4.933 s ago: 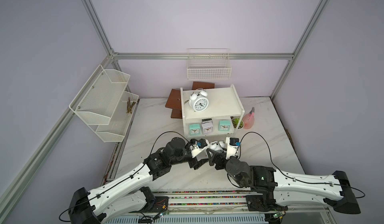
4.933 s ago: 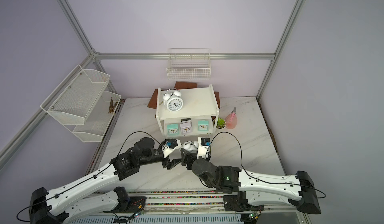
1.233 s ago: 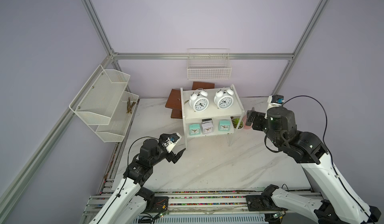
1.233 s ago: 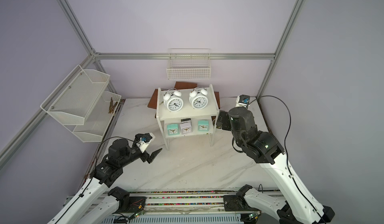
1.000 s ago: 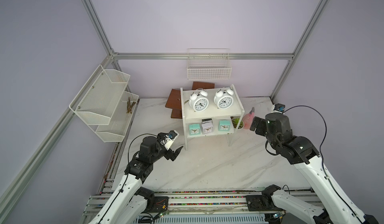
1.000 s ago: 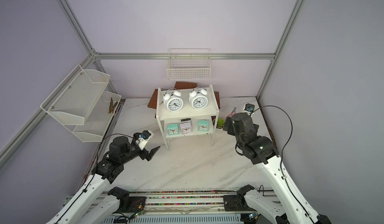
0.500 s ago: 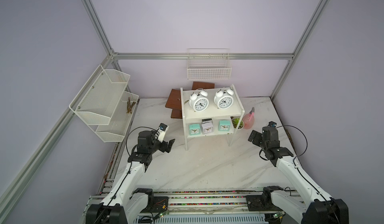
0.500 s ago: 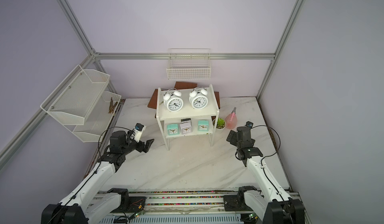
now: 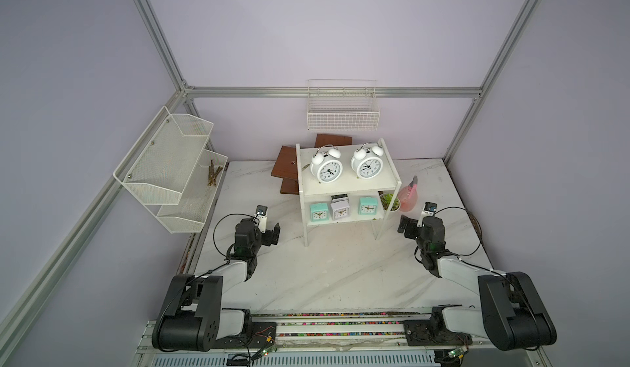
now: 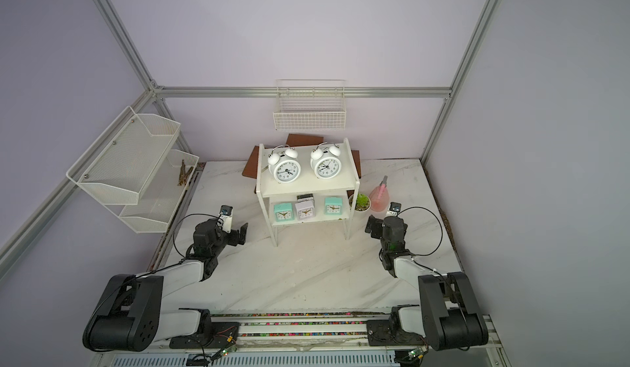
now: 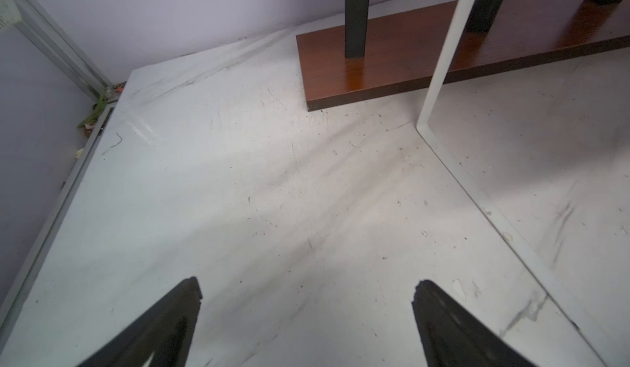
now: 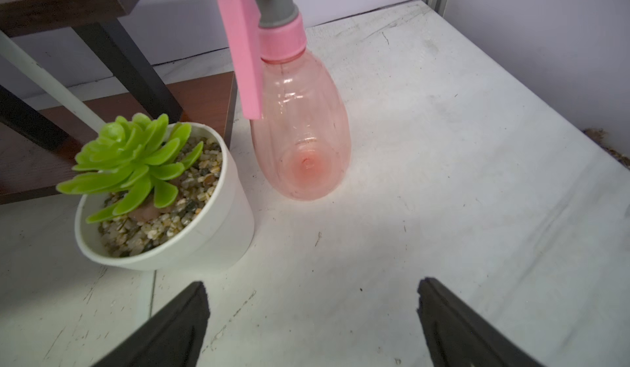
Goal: Place the alarm clocks on the shelf by style
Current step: Reset both arms
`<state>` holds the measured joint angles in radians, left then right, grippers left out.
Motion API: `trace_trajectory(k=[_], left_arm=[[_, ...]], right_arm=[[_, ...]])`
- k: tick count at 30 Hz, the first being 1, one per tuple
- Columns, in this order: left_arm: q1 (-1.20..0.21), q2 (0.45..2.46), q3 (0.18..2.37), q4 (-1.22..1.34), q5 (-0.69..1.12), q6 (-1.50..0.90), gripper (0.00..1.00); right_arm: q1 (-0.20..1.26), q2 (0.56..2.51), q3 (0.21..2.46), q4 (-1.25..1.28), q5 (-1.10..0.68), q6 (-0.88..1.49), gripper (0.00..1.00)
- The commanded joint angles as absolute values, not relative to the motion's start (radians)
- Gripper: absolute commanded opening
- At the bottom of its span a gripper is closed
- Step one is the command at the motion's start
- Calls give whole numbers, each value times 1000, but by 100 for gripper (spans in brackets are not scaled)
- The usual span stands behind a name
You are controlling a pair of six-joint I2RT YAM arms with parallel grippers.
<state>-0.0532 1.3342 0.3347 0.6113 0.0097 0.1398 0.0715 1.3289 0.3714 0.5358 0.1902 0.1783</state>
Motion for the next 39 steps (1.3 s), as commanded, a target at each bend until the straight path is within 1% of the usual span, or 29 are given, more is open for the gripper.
trace_trajectory(k=[1, 6, 12, 16, 19, 21, 27, 39], left_arm=[[-49, 1360, 302, 884, -14, 115, 100], [-49, 1448, 278, 1006, -41, 113, 100], [-50, 1512, 241, 1126, -77, 104, 100], [-49, 1591, 215, 1298, -95, 103, 100], [-49, 1573, 230, 1244, -114, 94, 100], [-49, 1565, 250, 1183, -137, 87, 100], [-49, 1568, 282, 1128, -210, 51, 100], [-49, 1571, 294, 1112, -268, 31, 100]], right_arm=[[65, 1357, 370, 798, 226, 112, 100], [64, 1414, 333, 962, 240, 66, 100], [64, 1485, 294, 1096, 213, 55, 100], [65, 1576, 272, 1216, 217, 52, 100], [66, 1563, 293, 1152, 209, 47, 100], [66, 1568, 289, 1169, 195, 34, 100], [66, 1572, 288, 1175, 195, 34, 100], [66, 1571, 289, 1174, 195, 34, 100]])
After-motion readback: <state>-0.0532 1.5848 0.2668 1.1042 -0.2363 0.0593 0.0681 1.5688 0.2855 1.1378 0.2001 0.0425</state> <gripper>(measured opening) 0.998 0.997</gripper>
